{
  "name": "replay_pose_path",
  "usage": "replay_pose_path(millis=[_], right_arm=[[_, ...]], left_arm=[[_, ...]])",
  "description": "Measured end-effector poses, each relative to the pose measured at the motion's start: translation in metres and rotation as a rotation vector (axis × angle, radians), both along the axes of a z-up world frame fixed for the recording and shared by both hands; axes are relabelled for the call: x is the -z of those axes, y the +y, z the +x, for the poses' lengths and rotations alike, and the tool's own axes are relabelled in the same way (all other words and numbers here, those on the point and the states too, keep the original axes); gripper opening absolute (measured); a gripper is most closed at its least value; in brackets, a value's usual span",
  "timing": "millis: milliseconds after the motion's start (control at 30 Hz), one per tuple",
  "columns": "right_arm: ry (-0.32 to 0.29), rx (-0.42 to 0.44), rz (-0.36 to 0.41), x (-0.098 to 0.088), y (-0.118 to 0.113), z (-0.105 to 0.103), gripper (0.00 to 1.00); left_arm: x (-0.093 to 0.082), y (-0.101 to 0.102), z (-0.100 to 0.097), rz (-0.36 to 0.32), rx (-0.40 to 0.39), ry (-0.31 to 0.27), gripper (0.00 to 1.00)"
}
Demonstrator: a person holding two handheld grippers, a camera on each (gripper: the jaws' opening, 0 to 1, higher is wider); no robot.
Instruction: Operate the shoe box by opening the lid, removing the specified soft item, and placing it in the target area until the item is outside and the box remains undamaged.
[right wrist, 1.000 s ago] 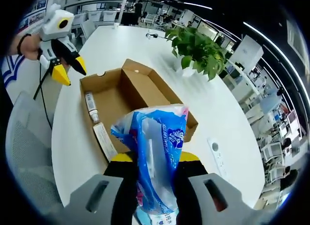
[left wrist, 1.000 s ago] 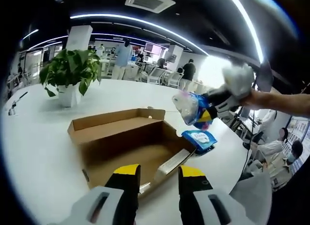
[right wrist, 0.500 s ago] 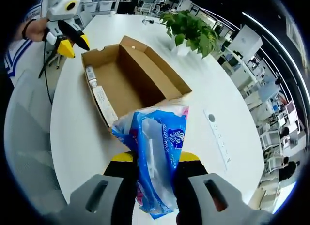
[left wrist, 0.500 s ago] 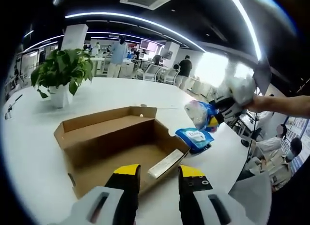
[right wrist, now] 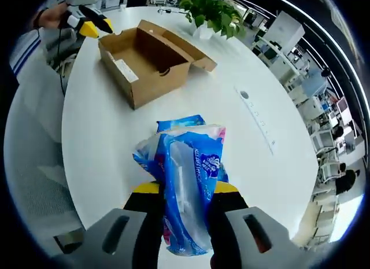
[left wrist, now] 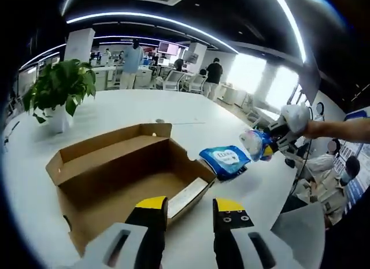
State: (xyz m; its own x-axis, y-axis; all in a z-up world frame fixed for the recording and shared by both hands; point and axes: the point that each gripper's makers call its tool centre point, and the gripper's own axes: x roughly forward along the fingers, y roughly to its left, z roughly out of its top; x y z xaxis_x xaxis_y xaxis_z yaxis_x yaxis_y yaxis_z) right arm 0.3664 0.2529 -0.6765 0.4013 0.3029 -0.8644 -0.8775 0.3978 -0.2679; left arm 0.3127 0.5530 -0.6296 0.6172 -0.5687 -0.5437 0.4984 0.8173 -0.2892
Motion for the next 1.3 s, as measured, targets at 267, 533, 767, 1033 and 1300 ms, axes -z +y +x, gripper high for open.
replay_pose_path(millis=[267, 533, 767, 1033, 1300], right_arm=[[0.024, 0.076, -0.035, 0.012, -0.068, -0.018, 0.26], [0.036, 0.111, -0.049, 0.017, -0.105, -0.026, 0.26], [0.045, 0.108, -0.048, 0.02, -0.116, -0.02, 0.26], [0.059, 0.073, -0.048, 0.029, -0.114, -0.002, 0.26], [0.091, 0.013, -0.074, 0.044, -0.11, 0.015, 0.26]], left_arm=[[0.005, -0.025, 0.004, -0.011, 0.016, 0.016, 0.31], [0.004, -0.045, 0.012, -0.011, 0.027, 0.018, 0.31], [0.004, -0.059, 0.018, -0.027, 0.018, 0.023, 0.31], [0.006, -0.063, 0.015, -0.011, 0.004, 0.026, 0.32], [-0.001, -0.06, -0.001, 0.024, 0.013, -0.005, 0.38]])
